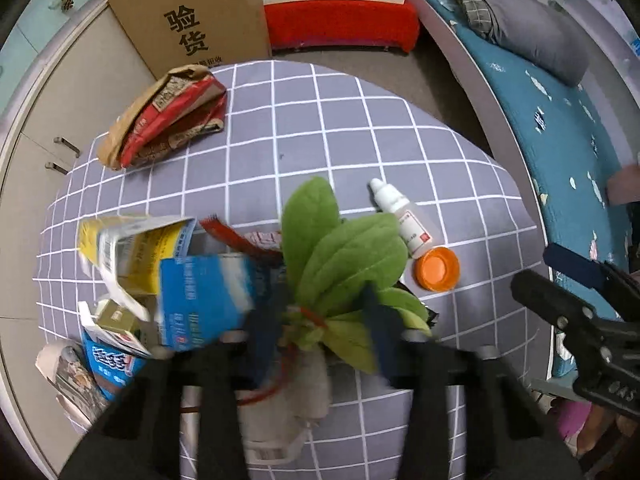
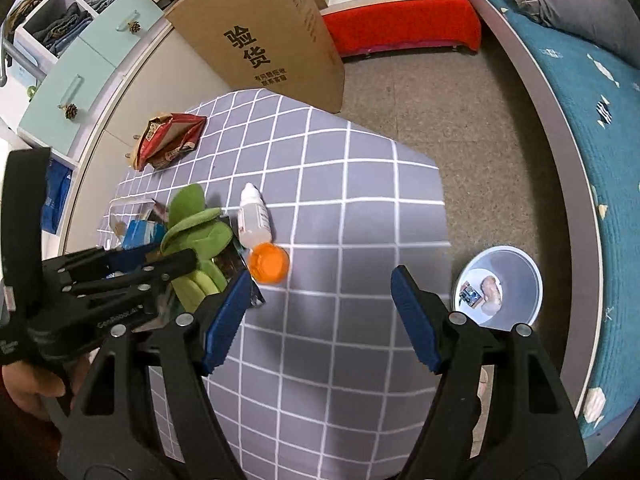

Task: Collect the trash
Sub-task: 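Grasp the green leaf plush with left tool while right grasps the white bottle, then carry plush and bottle over the bucket and open both tools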

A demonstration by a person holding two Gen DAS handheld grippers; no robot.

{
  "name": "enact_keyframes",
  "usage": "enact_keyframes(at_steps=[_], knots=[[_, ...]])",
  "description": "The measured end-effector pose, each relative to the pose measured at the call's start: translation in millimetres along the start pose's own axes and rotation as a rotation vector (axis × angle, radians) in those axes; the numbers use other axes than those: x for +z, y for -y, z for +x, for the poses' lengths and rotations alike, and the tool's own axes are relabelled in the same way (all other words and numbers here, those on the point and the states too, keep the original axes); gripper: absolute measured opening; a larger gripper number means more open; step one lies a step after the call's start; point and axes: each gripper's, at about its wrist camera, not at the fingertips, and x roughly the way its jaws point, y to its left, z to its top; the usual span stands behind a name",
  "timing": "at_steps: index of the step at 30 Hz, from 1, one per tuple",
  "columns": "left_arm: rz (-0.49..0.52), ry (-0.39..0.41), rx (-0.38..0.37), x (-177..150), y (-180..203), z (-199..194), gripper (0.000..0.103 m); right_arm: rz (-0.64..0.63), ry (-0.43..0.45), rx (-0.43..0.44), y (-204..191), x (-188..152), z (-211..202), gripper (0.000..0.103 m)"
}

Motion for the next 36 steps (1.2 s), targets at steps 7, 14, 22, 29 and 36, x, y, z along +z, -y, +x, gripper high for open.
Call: enact_keyframes(at_steps=[7, 14, 22, 29, 36], knots=[[-0.107, 0.088, -0.081, -4, -28, -36, 0.013, -0.053, -0.017, 0.021, -27, 19, 24, 0.071], [-0.162, 0.158, -0.068, -8, -42, -73, 0.013, -0.101, -0.072, 0.042, -49, 36, 58, 0.057], [-0.207, 0.203, -0.043, -14, -37, -94, 0.013, -0.142, -0.137, 0.086, -54, 39, 74, 0.024], [-0.230, 0.306, -0.089, -7, -10, -125, 0.013, -0.092, -0.020, 0.244, -37, 48, 22, 0.024], [-0.191, 0.359, -0.141, 16, 60, -139, 0.013, 0.070, 0.075, 0.329, 47, 53, -43, 0.024]])
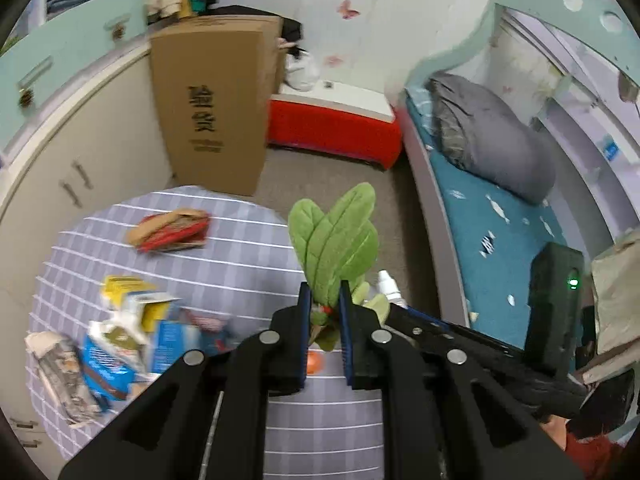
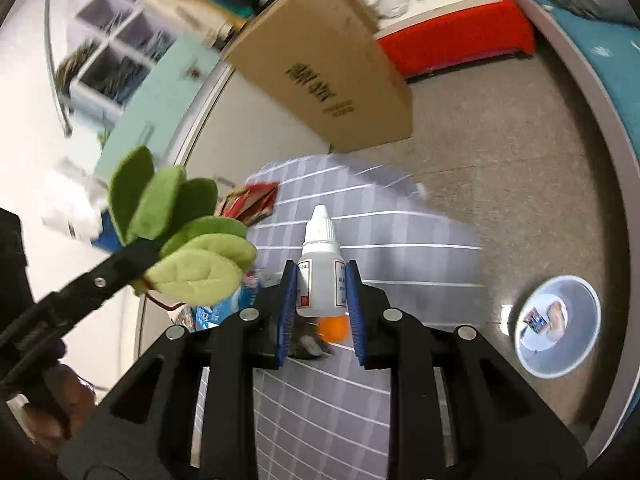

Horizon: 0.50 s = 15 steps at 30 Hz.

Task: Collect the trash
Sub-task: 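Carry plush and bottle over the bucket and open both tools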

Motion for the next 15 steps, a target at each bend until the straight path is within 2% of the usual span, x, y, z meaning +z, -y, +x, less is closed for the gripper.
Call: enact_keyframes(at_steps=[5, 9, 12, 15], knots=[[0.058, -0.109, -0.065, -20, 75, 48, 0.013, 0.080, 0.004, -0.092, 77, -14, -48, 0.024], [0.071, -0.232, -0.134, -54, 127, 105, 0.013, 0.160, -0.046, -0.201, 153, -47, -74, 0.024], [0.075, -0.319, -0.144, -84, 156, 150, 0.013, 0.210, -0.088, -0.267, 200, -72, -79, 0.024], [0.081, -0.409, -0.121, -115, 175, 195, 0.013, 0.270, -0.118, -0.302, 242, -90, -74, 0.024]])
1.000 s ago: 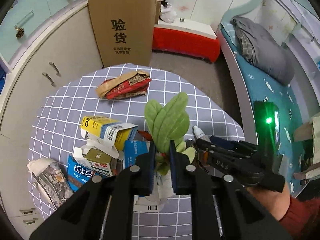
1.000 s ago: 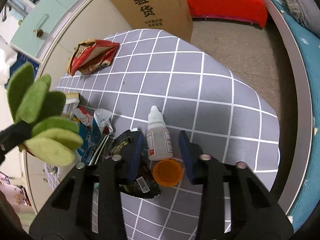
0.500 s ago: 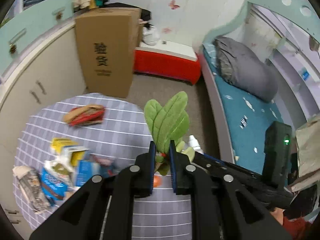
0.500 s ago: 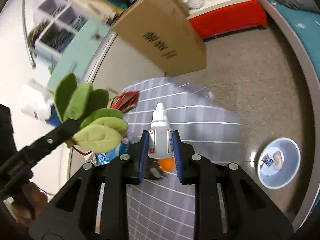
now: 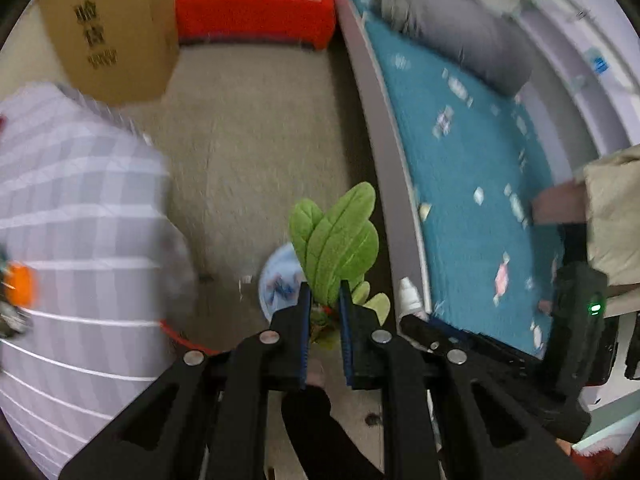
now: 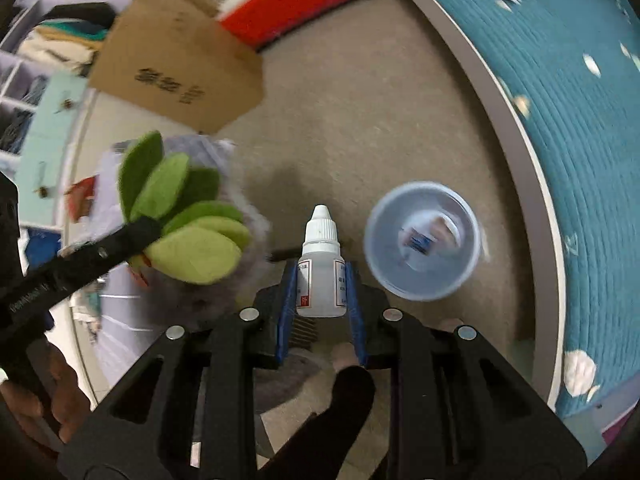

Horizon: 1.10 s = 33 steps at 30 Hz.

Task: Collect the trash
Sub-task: 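Carry plush and bottle over the bucket and open both tools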

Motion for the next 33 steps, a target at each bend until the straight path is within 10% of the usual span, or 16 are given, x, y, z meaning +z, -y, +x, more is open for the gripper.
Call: enact_keyframes(at_steps=[6, 9, 33], knots=[[0.000, -0.140, 0.055, -12, 9, 82, 0.013, 0.044, -0.043, -0.029, 41, 3, 42, 0.027], [-0.006, -0.177, 0.071, -16, 9, 106, 0.013, 0.088, -0.057, -0.037, 60, 7, 59, 0.058], [-0.016, -0.309, 0.070, -25, 50, 188, 0.023, 0.086, -0.003, -0.175, 124, -7, 30, 0.060]])
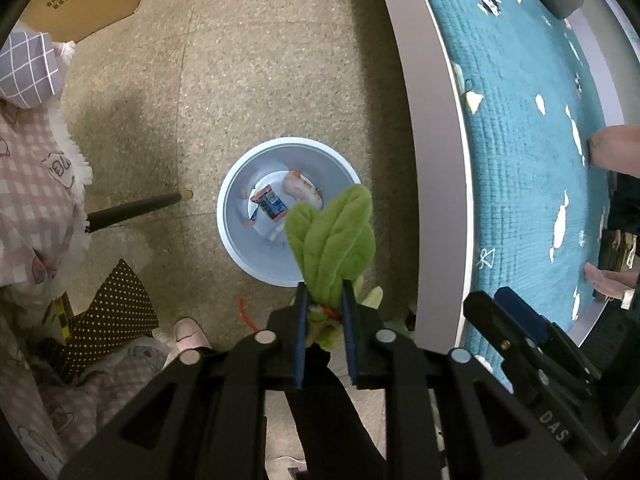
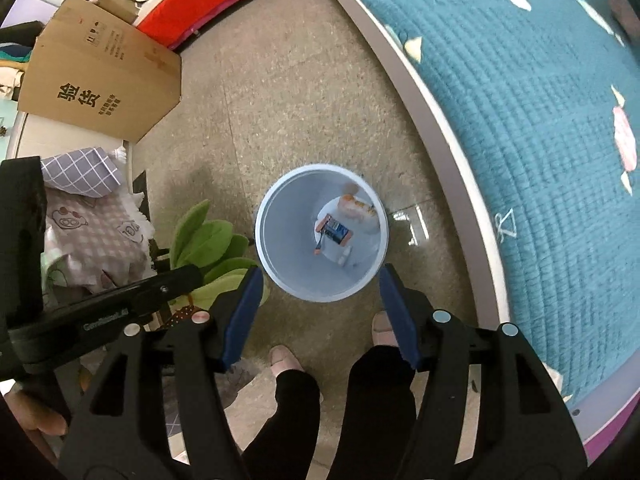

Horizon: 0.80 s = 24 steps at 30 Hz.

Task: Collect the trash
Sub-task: 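Carry plush and bottle over the bucket and open both tools, then grasp the dark camouflage wrapper with left tool while right grasps the orange cap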

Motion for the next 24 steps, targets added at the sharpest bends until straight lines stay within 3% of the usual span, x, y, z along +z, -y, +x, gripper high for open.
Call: enact_keyframes(at_steps=[1, 2, 3, 7, 15, 21, 24], knots=[[-0.003, 0.002, -0.005, 0, 1, -1, 0.028, -0.001, 0.005, 0.000, -1, 1, -2, 0.060], [-0.011, 0.009, -0.007, 0, 1, -3, 0.046, -0.001, 0.010, 0.001, -3, 1, -5, 0.060], [-0.020, 0.022, -0.004, 0, 1, -6, 0.056, -0.001, 0.017, 0.003, -3, 2, -9, 0.060], [-0.052, 0.052, -0.023, -1, 0, -19, 0.067, -0.002, 0.033, 0.006, -6, 0, -23, 0.061], [-0.044, 0.113, -0.010, -28, -11, -76, 0.068, -0.025, 0.060, 0.043, -40, -12, -60, 0.061], [-0.052, 0.237, -0.025, -59, -49, -151, 0.069, -0.123, 0.116, 0.114, -108, -22, -98, 0.061], [-0.088, 0.304, -0.014, -76, -86, -189, 0.069, -0.200, 0.136, 0.147, -154, -31, -109, 0.061]])
